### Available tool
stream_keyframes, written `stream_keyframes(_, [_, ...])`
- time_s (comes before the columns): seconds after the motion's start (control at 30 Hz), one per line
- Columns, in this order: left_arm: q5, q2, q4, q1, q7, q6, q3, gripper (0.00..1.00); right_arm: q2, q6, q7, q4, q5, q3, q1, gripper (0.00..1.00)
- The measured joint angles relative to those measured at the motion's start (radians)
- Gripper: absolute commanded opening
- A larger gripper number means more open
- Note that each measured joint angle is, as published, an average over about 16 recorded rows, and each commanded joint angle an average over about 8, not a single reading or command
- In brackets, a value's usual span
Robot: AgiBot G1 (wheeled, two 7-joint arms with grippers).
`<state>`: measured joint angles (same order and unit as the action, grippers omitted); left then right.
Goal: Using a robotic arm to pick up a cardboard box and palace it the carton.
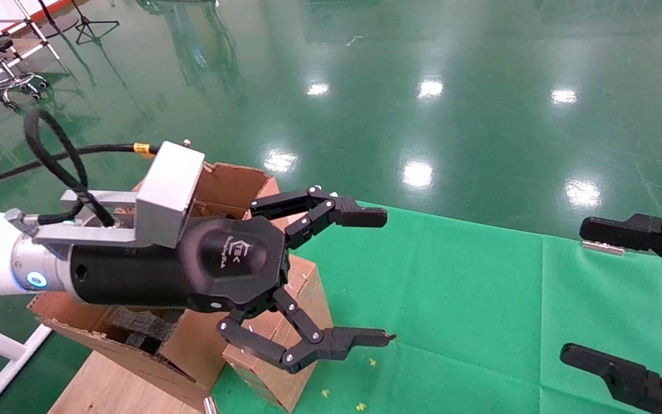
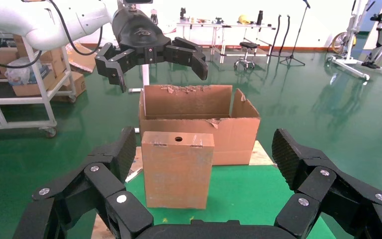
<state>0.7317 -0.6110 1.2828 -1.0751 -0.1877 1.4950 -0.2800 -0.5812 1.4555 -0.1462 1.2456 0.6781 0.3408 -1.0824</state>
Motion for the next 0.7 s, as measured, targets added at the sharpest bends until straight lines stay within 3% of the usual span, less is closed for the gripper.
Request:
stream_keyframes(0.47, [0.002, 0.001, 0.0, 0.0, 0.0, -0.001, 0.0, 1.0, 0.0, 0.0, 0.0, 0.0, 0.0, 0.0, 0.0, 0.97])
stream_keyframes(0.5, [0.005, 0.003, 0.0, 0.0, 0.0, -0.001, -0.001, 1.0, 0.0, 0.0, 0.0, 0.0, 0.0, 0.0, 0.0, 0.9])
stream_keyframes(0.7, [0.07, 0.029, 0.015, -0.021, -0.014, -0.007, -0.018, 1.0, 0.0, 0.0, 0.0, 0.0, 0.0, 0.0, 0.0, 0.15])
